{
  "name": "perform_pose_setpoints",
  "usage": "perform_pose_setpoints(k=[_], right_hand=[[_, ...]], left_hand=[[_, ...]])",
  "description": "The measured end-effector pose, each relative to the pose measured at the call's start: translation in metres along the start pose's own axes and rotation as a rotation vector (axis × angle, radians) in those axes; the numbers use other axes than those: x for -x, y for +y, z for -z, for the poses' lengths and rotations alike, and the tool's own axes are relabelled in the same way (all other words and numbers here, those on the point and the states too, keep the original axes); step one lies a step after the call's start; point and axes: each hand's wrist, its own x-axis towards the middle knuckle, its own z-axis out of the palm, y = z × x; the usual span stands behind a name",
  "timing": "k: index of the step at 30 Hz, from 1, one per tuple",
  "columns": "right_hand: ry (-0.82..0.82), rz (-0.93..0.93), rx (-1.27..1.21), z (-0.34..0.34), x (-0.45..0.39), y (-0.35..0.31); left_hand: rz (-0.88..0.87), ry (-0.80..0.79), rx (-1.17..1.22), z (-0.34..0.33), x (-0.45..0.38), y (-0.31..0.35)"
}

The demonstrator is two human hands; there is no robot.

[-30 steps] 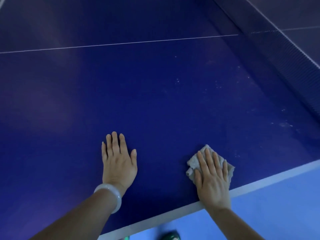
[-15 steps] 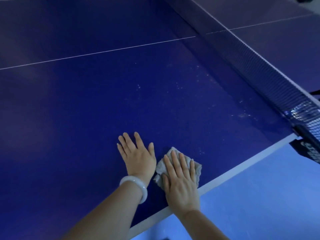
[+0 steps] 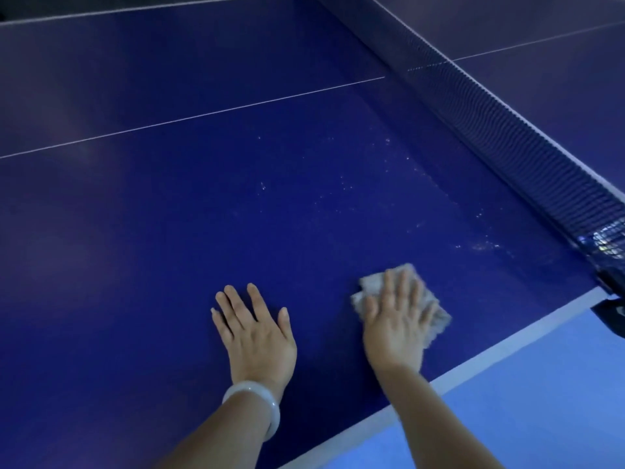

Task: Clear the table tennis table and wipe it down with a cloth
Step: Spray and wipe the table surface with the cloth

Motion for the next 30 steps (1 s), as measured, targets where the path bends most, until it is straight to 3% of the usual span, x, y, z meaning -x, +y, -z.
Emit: perform_pose_setpoints(k=[4, 6, 8, 11, 13, 15, 18, 20, 27, 30], right_hand=[[-0.053, 0.622, 0.084, -0.013, 0.041, -0.003], [-0.051, 0.720, 0.138, -0.006, 0.028, 0.023], [0.022, 0.550, 0.148, 0.006, 0.001, 0.051], [0.011, 0.023, 0.074, 0.021, -0.033, 0.069], [0.008, -0.131, 0.046, 0.018, -0.034, 0.053], [-0.009, 0.000, 0.048, 0.009, -0.018, 0.024], [-0.067, 0.442, 0.109, -0.004, 0.015, -0.009], [-0.082, 0.585, 0.132, -0.010, 0.019, -0.016], [-0.127, 0.677, 0.206, -0.016, -0.073, -0.061], [-0.094, 0.396, 0.157, -0.004, -0.124, -0.042]], left_hand=[[-0.005, 0.004, -0.003, 0.000, 0.001, -0.001], [0.000, 0.002, -0.009, -0.001, 0.000, -0.001], [0.007, 0.006, -0.017, -0.002, -0.001, -0.001], [0.007, 0.012, -0.014, -0.001, -0.001, -0.001], [0.011, 0.003, -0.018, -0.001, -0.001, 0.000], [0.013, 0.005, -0.014, -0.001, -0.001, 0.000], [0.014, 0.016, 0.000, -0.001, -0.001, 0.000], [0.014, 0.020, 0.004, -0.002, -0.001, -0.001], [0.013, 0.026, 0.007, -0.004, -0.002, -0.002], [0.022, 0.027, 0.000, -0.004, -0.002, -0.003]])
